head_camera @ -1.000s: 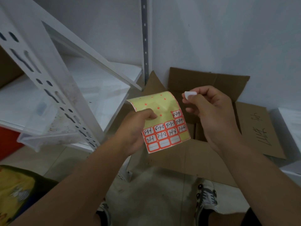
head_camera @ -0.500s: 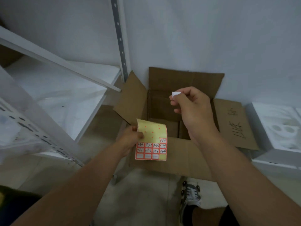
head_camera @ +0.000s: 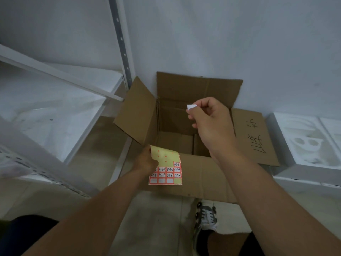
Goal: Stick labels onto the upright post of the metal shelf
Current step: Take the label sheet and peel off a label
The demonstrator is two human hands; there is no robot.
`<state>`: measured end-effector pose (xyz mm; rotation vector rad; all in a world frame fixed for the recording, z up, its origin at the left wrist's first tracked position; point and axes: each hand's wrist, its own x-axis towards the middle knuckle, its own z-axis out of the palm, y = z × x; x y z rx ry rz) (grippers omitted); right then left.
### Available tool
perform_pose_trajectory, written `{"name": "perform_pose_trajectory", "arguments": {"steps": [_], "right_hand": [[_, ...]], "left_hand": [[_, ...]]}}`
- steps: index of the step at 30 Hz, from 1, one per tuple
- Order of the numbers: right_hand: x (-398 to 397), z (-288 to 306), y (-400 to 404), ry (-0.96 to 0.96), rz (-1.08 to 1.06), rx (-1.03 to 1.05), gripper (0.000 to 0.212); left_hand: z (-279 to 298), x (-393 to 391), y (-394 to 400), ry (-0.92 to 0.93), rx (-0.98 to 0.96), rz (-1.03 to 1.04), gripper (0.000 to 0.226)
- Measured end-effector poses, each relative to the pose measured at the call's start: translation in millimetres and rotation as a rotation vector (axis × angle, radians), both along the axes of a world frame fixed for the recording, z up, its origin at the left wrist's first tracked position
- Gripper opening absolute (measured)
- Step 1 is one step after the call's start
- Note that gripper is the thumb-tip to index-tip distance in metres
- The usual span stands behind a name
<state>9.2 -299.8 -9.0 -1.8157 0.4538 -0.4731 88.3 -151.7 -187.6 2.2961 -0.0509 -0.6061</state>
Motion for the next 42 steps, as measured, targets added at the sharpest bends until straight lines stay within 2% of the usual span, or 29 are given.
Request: {"name": "perform_pose_trajectory", "arguments": {"steps": [4,7,8,11,13,16,20,23,25,29,34,42], "right_hand": [[1.7,-2.0,-0.9,0.006,0.021,-0.020,0.002],[3.0,-2.4,1.1,0.008,0.038,-0.034,0.004],[3.7,-2.6,2.5,0.009,0.045,-0.046,0.004],[5.3,-3.1,7.6,0.015,0.067,-0.083,0.004],[6.4,-3.7,11.0,0.017,0.079,-0.117,0.005],[8.6,-4.2,18.2,0.031,0.113,-0.199,0.008],[12.9,-2.2,33.9,0.017,0.171,-0.317,0.012],[15.4,0.2,48.7,-0.063,0.189,-0.404,0.003],[17.3,0.0,60.2,-0.143,0.202,-0.485,0.006],[21.0,-2.7,77.8,-0.235,0.203,-0.615,0.015],[24.8,-8.0,91.2,-0.305,0.221,-0.716,0.019],[23.8,-9.2,107.4,-0.346,0.270,-0.801,0.032]], "left_hand": [[-1.0,5.1,-0.6,0.006,-0.008,-0.006,0.041],[1.1,9.4,2.8,-0.001,0.014,-0.011,0.026],[2.4,9.7,3.4,-0.002,0.013,-0.010,0.027],[16.8,6.7,3.0,0.020,-0.025,0.007,0.052],[34.3,4.6,1.2,0.004,-0.101,0.021,0.053],[73.3,-0.8,1.4,-0.090,-0.213,0.006,0.038],[131.3,-15.9,13.7,-0.156,-0.492,0.103,0.019],[164.1,-30.8,30.2,-0.169,-0.707,0.198,0.021],[178.3,-40.7,42.4,-0.165,-0.793,0.207,0.024],[191.2,-50.1,60.8,-0.229,-0.780,0.216,0.026],[191.2,-53.6,80.1,-0.356,-0.714,0.169,0.017],[192.3,-50.7,91.6,-0.290,-0.753,0.210,0.013]]}}
